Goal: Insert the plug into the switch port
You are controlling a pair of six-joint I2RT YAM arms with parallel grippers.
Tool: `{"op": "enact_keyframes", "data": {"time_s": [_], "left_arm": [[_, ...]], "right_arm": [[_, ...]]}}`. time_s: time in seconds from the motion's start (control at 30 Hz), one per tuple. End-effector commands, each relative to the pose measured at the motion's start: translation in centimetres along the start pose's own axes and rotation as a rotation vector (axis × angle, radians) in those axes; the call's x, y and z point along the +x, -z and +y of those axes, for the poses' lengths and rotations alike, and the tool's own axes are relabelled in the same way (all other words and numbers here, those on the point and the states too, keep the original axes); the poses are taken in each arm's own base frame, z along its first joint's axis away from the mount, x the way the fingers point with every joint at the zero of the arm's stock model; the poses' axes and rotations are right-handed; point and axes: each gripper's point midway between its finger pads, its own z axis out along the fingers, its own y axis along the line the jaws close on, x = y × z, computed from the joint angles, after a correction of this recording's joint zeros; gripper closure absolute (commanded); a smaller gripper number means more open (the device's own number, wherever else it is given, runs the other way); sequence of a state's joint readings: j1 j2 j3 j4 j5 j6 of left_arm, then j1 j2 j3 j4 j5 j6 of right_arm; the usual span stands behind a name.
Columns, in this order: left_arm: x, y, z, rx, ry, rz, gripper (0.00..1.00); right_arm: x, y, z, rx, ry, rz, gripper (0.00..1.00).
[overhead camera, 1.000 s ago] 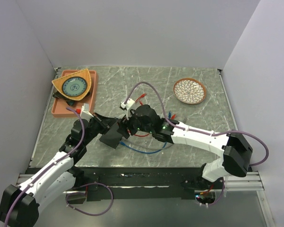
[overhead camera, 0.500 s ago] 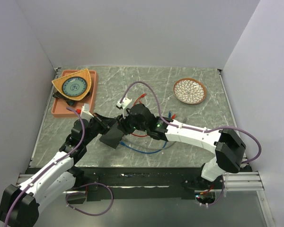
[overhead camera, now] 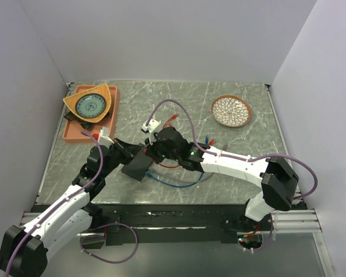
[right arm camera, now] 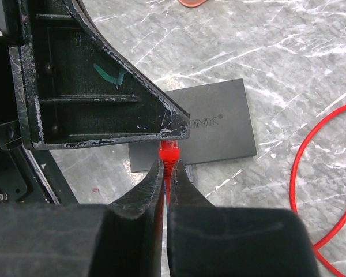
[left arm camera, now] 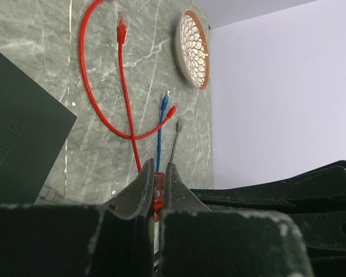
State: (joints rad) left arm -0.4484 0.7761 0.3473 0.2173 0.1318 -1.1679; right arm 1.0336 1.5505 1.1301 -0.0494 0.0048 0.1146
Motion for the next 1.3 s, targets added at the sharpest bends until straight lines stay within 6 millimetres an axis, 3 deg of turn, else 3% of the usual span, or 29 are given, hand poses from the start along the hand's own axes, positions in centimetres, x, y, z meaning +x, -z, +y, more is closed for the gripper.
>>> {"op": "enact_keyframes", "data": {"time_s": [0.0,0.3,0.4,0.57,1.03,1.1,1.27], "left_arm": [[-0.4,0.2,-2.1,0.073,0.000,-0.006,0.99],[-0.5,0.2,-2.2,0.071,-0.009,-0.008,0.99],[-0.5,0.2,-2.1,0.064,-0.013,-0.006,0.99],[-0.5,0.2,-2.3,0.071,-0.015,-0.006,0.99],[-0.7,0.3,-2.8,0.075,-0.024,-0.003,0.99],[-0.6,0.2,-2.7,0.070,-0.023,-0.003,0.99],[-0.6,0.2,-2.8,0.077,-0.022,0.001,0.99]], "right_arm": [[-2.3,-0.1,0.2,0.007,0.007,-0.060,1.00],[-2.0,0.0,0.3,-0.006,0.009,-0.054,1.00],[-1.9,-0.1,0.5,-0.010,0.006,-0.047,0.80],[-1.9,0.0,0.4,-0.010,0.009,-0.049,0.65],[-1.0,-0.7,0.8,-0.033,0.018,-0.016,0.59],[-1.0,-0.6,0.7,-0.032,0.016,-0.017,0.60],[-1.4,-0.4,0.6,-0.021,0.012,-0.038,0.87]]}}
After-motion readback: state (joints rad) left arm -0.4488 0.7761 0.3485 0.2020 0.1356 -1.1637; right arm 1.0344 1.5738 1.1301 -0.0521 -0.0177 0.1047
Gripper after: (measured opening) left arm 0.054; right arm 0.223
